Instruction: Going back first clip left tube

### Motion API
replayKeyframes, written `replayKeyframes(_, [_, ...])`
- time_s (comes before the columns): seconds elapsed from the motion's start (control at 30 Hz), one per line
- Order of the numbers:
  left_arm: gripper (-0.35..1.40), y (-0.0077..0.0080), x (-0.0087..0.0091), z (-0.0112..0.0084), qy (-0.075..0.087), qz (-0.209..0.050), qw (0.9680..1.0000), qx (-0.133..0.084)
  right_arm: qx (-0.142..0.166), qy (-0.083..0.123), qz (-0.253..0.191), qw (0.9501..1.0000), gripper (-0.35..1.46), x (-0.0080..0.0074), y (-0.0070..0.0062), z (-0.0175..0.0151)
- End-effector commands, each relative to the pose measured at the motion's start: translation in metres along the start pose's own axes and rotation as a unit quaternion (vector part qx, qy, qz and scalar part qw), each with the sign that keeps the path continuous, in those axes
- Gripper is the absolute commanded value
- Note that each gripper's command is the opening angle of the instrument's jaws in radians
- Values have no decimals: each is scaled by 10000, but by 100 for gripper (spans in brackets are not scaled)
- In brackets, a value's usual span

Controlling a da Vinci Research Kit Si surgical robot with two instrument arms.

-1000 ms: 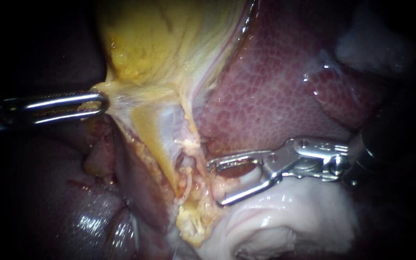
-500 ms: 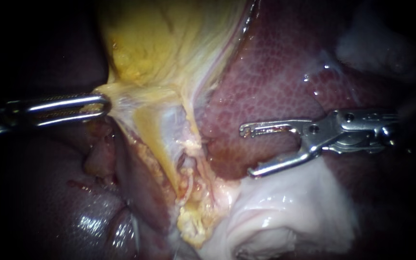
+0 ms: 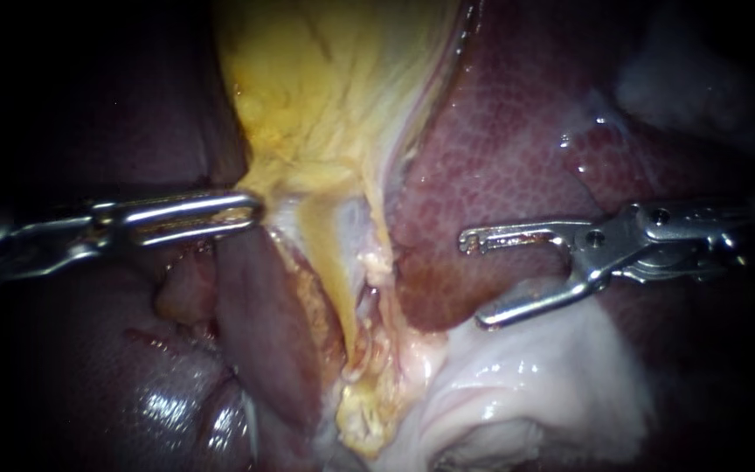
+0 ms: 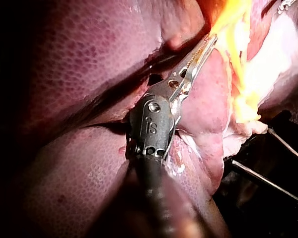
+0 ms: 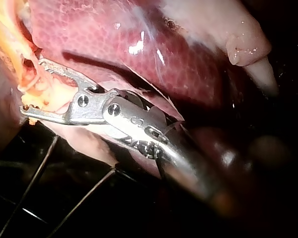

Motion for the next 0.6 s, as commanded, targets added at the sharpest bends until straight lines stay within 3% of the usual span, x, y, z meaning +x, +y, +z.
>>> replayKeyframes(0.03, [-35, -1, 0, 4, 7, 8, 10000, 9, -1, -2, 0, 10000, 60, 0, 0, 0])
replayKeyframes(0.27, [-35, -8, 2, 31, 35, 31, 9999, 104, -1, -9, 2, 10000, 60, 0, -2, -3])
replayKeyframes(0.6, [-35, -11, 4, 33, 56, 48, 9999, 134, -2, -12, 2, 10000, 60, 0, -3, -4])
